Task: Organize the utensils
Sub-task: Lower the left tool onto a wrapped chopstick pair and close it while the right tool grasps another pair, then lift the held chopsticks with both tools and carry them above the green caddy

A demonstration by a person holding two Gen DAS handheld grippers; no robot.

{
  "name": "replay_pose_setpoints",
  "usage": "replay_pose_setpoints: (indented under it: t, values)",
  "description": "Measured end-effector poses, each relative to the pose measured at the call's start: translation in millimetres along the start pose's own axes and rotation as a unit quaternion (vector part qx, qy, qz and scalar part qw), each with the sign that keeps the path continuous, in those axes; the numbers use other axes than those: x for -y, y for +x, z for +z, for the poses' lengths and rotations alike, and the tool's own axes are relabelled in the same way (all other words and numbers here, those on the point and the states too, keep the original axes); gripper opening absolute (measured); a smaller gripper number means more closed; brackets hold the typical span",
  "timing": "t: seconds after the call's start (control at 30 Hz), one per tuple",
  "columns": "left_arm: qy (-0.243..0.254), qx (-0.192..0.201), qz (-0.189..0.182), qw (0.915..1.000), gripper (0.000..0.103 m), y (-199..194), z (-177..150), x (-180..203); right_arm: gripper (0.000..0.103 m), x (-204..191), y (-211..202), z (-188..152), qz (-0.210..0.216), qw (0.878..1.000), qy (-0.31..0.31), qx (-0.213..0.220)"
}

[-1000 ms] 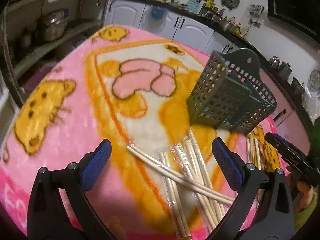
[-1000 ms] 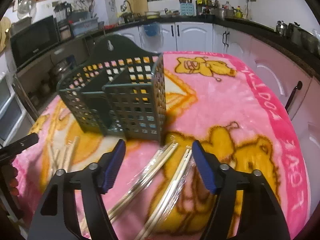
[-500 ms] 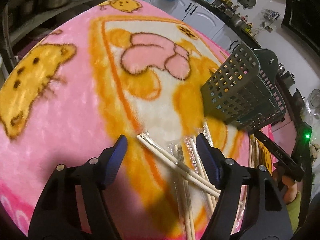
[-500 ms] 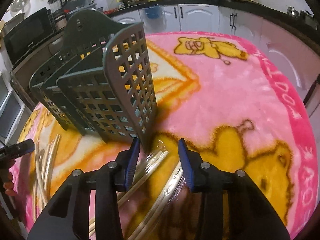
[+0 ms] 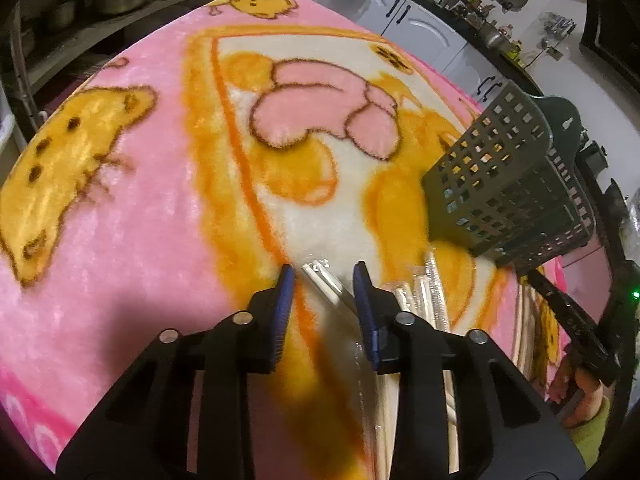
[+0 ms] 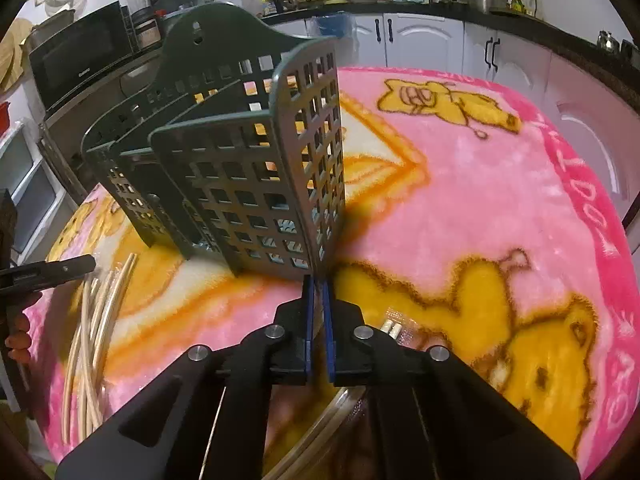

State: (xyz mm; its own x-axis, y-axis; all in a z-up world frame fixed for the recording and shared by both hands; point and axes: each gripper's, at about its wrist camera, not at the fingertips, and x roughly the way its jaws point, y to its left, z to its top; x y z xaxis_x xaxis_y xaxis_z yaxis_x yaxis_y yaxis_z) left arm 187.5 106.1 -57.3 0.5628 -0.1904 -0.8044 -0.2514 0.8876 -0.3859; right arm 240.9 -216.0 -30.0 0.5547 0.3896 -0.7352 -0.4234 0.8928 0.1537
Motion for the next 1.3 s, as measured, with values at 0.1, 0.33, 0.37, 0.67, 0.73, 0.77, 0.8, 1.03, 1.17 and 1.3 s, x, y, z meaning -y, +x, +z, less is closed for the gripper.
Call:
replay_pose_setpoints:
  t: [0.1,0.33,0.37,0.67,0.73,0.77,0.8,1.03,1.17,1.3]
  values:
    - [0.001,-0.001,0.006,1.0,0.021,1,1,0,0.002,2,-10,1,0.0,1.0,0.007,0.013]
    - [0.012,0.005,0.022,0.9997,0.004,4,6,1,0.002,1,-32,5,0.007,0.999,0.004,0.04]
    - [0.015,0.006,0.02,0.9997,0.003,3,7,2,0.002,0,-36,5,0.008,0.999,0.002,0.043]
    - [0.058,0.057,-0.021,0.9965,0.003,-36,10,35,0.001,-14,-72,13,0.021,0.996,-0.01,0.083]
    - [0.069,0.072,-0.032,0.9945,0.003,-49,12,45,0.001,-18,-81,15,0.026,0.995,-0.015,0.094]
    - [0.076,0.078,-0.039,0.9932,0.003,-55,13,51,0.001,-21,-86,17,0.027,0.995,-0.017,0.099]
    - [0.082,0.085,-0.045,0.9919,0.003,-62,14,56,0.001,-24,-91,17,0.029,0.994,-0.019,0.104]
    - [0.119,0.124,-0.077,0.9821,0.002,-98,20,91,0.001,-44,-126,24,0.044,0.988,-0.037,0.143]
    - [0.135,0.142,-0.089,0.9766,0.002,-113,23,106,0.001,-54,-143,29,0.048,0.984,-0.05,0.164]
    - [0.149,0.158,-0.096,0.9715,0.002,-123,28,121,0.001,-61,-156,32,0.049,0.981,-0.059,0.18]
